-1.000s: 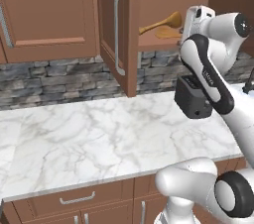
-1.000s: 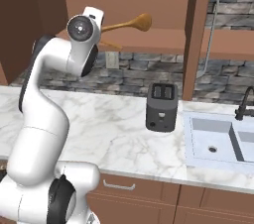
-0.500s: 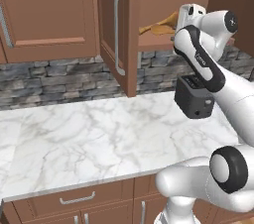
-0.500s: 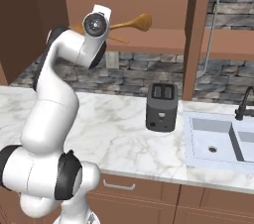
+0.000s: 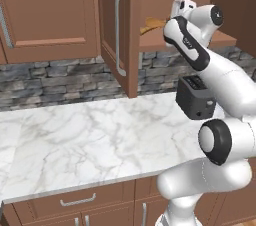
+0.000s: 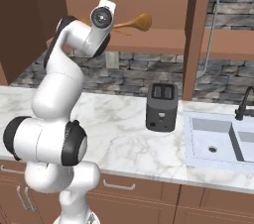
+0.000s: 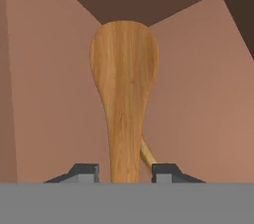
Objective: Organize the utensils by type. Pick up the wooden spoons from the counter and place them in the open cabinet. Then pick up the metallic utensils from the counter and place them in the open drawer.
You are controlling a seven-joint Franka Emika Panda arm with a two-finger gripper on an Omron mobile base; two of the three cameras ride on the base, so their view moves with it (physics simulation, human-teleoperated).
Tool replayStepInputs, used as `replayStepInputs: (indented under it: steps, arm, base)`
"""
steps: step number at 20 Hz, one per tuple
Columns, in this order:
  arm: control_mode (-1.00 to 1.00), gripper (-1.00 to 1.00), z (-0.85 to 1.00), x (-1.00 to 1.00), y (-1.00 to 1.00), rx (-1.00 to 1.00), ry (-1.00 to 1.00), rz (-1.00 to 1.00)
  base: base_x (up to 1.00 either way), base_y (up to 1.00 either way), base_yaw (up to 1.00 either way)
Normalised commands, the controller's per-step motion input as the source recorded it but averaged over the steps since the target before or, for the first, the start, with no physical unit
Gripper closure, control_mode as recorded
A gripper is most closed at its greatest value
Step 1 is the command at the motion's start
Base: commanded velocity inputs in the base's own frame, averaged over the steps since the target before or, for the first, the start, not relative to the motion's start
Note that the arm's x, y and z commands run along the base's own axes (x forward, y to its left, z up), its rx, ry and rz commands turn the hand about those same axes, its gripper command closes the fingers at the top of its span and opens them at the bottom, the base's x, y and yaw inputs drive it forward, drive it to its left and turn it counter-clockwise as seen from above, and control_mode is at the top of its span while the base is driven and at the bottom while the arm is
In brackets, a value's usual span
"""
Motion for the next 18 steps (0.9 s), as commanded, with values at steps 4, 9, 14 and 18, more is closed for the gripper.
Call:
replayStepInputs:
  steps: [4, 9, 14, 18]
  arm:
    - [-1.0, 1.0, 0.0, 0.68, 0.0, 0.0, 0.01, 0.0]
    - [-1.0, 1.0, -0.05, 0.62, 0.0, 0.0, 0.09, 0.0]
    - [-1.0, 1.0, -0.24, 0.49, -0.05, 0.0, 0.04, 0.0]
    - [-1.0, 1.0, -0.57, 0.19, -0.27, 0.0, 0.03, -0.02]
  base:
    - [0.0, 0.0, 0.0]
    - [0.0, 0.0, 0.0]
    - [0.0, 0.0, 0.0]
    - [0.0, 0.0, 0.0]
